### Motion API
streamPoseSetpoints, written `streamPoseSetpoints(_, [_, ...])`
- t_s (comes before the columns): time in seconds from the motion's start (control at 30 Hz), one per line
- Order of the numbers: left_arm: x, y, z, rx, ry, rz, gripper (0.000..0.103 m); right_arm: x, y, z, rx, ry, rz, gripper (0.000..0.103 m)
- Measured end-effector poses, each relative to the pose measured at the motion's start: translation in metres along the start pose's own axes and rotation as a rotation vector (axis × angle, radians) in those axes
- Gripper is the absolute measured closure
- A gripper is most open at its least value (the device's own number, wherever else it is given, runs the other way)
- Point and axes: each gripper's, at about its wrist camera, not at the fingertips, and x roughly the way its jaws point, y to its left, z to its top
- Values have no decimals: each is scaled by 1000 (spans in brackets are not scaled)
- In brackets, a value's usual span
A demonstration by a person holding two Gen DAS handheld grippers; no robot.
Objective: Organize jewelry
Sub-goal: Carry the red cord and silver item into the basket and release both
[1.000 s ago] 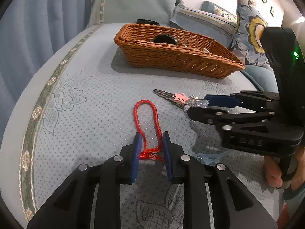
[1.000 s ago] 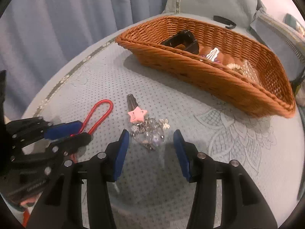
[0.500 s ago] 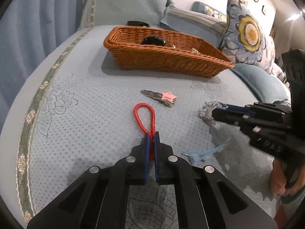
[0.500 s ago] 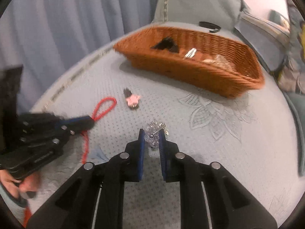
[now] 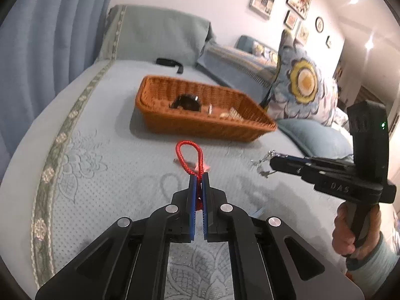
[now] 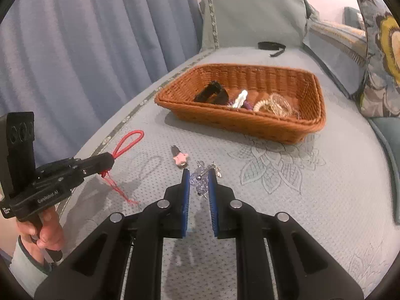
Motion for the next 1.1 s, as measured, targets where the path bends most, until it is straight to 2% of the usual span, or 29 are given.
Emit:
streamPoseSetpoints(0.23, [-17, -19, 20, 42, -78, -17, 101, -21, 1, 15, 6, -67, 6, 91])
streamPoseSetpoints(0.43, [-16, -32, 59, 100, -127, -10, 101, -39, -8, 55, 7, -133, -23, 91])
streamPoseSetpoints(0.57, [2, -32, 90, 105, -158, -6, 101, -35, -12, 91, -31, -159, -86, 91])
streamPoseSetpoints(0.67, [24, -29, 114, 88, -176, -3, 101, -19, -23, 115, -24, -163, -115, 91])
streamPoseSetpoints(0.8, [72, -25, 136, 64, -136, 49, 101, 8, -46, 132, 26, -154, -80, 91])
streamPoseSetpoints(0.93, [115, -28, 140, 75, -95, 75, 101, 47, -74, 137, 88, -84, -91, 91])
streamPoseSetpoints(1.1, [143, -24, 134, 70, -67, 85, 101, 87, -97, 130, 130, 6, -126, 91])
